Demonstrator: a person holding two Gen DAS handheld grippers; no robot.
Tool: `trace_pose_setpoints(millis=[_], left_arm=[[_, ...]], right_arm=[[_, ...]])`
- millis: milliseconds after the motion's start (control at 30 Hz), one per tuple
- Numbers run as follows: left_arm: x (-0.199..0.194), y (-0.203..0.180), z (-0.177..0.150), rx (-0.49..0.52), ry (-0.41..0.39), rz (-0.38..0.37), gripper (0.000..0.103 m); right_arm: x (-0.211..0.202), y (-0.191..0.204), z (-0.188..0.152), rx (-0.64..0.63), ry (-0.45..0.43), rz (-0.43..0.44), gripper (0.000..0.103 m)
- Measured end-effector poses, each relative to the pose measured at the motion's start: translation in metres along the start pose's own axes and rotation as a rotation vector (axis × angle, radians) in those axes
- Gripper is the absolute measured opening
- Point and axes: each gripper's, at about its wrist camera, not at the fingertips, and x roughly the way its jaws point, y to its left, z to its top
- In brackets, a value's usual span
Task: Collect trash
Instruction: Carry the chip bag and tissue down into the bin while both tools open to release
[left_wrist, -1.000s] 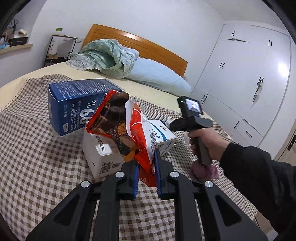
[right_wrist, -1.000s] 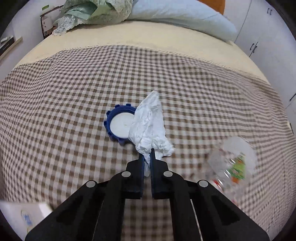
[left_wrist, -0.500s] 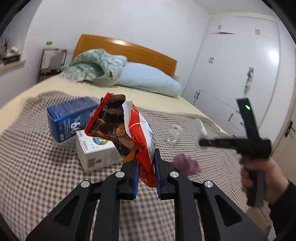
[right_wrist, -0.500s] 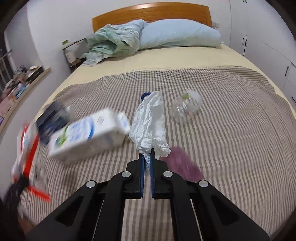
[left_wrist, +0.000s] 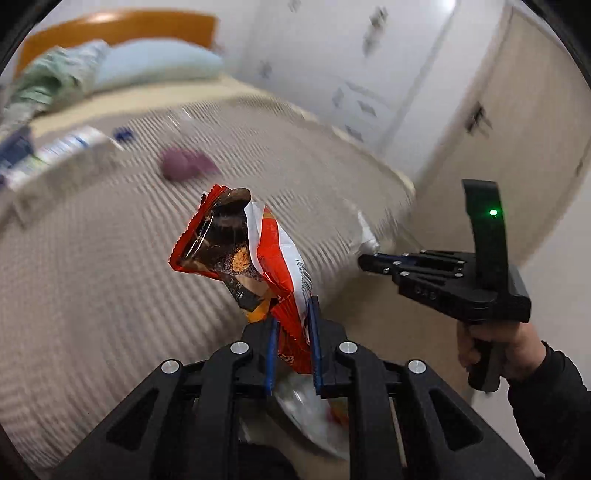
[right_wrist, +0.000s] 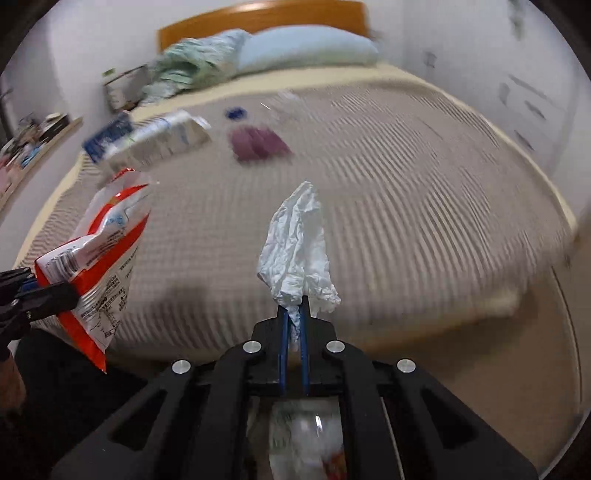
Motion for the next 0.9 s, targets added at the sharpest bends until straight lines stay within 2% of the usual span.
trace_pose_setpoints(millis=[100,200,267,333,400,567,600,700,767,900], left_arm=[[0.051,-0.017,-0.021,-0.013,0.200,-0.040,0.012],[0.090,-0.020,-0.042,-0.056,0.329,-0.051,0.012],[0.113,-0.018,-0.056,-0.120,0.413,-0.074,0.012],[0.126,-0.017,-0.061,-0.153,0.466,-0.073,0.012],[0.130,-0.021,-0.060,-0.141,0.468,-0.075,0.012],[0.150,-0.026,-0.064,-0.130,0.516,-0.056,0.012],[0.152,-0.027,-0.065,-0.130,0.520,-0.060,0.012],[0.162,-0.034,-0.067,-0.120,0.533,-0.073,0.012],[0.170,-0.035,-0.069,-0.114,0.554,-0.072,0.012],[0.193,-0.043,-0.076,-0.122,0.623,-0.099,0.013]], right_arm=[[0.003,-0.032,-0.064,0.073,0.088,-0.028,0.006],[0.026,-0.049,-0.118,0.122,0.223,-0.013,0.006],[0.053,-0.053,-0.158,0.106,0.334,-0.033,0.006],[0.077,-0.056,-0.187,0.114,0.415,-0.031,0.006],[0.104,-0.060,-0.213,0.139,0.484,-0.004,0.006],[0.158,-0.060,-0.250,0.187,0.595,0.058,0.007],[0.169,-0.060,-0.252,0.183,0.606,0.054,0.009],[0.200,-0.062,-0.253,0.201,0.632,0.069,0.055],[0.210,-0.067,-0.250,0.205,0.617,0.047,0.057],[0.191,-0.089,-0.250,0.220,0.576,0.013,0.058]])
